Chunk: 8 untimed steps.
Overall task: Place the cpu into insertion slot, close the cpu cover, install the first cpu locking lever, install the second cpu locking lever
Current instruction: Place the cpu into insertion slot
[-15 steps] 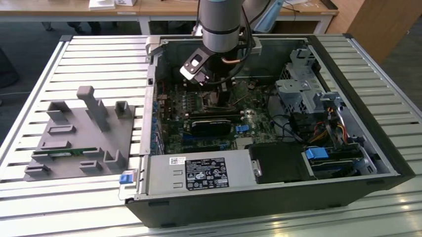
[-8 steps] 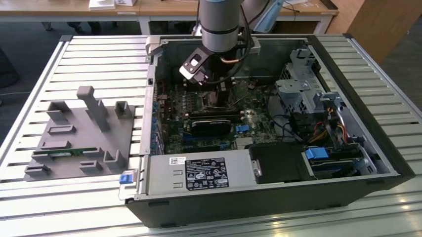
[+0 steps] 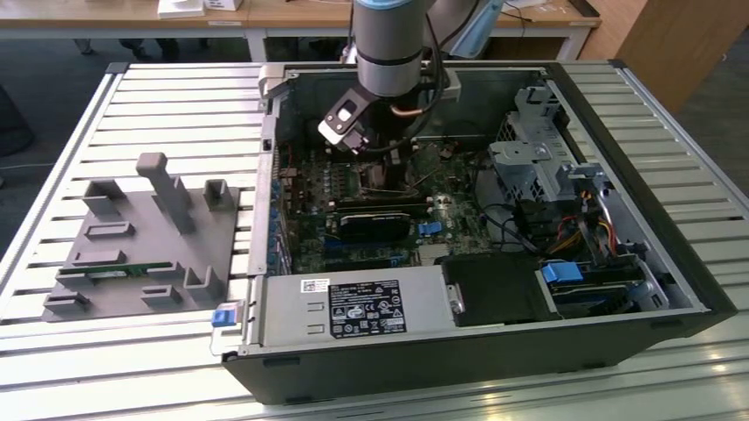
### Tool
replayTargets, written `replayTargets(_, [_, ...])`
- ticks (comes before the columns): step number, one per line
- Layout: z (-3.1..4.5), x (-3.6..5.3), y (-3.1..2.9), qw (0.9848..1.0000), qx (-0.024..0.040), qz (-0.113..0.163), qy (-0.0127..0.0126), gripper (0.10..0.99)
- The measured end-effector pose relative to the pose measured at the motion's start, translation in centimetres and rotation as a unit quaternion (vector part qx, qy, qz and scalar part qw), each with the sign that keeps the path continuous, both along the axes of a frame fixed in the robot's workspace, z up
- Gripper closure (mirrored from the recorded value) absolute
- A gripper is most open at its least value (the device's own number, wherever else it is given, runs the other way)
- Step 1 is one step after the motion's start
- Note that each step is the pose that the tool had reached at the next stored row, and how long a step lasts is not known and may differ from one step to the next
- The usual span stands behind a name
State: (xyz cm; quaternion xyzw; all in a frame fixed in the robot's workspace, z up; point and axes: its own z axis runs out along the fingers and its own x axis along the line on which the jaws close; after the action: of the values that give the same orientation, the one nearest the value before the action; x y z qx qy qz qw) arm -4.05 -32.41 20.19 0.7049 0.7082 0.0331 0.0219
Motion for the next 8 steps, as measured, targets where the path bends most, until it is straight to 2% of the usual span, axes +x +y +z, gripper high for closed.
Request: replayTargets(8, [-0.26, 0.0, 0.05, 1.0, 0.0, 0.0, 0.0, 0.549])
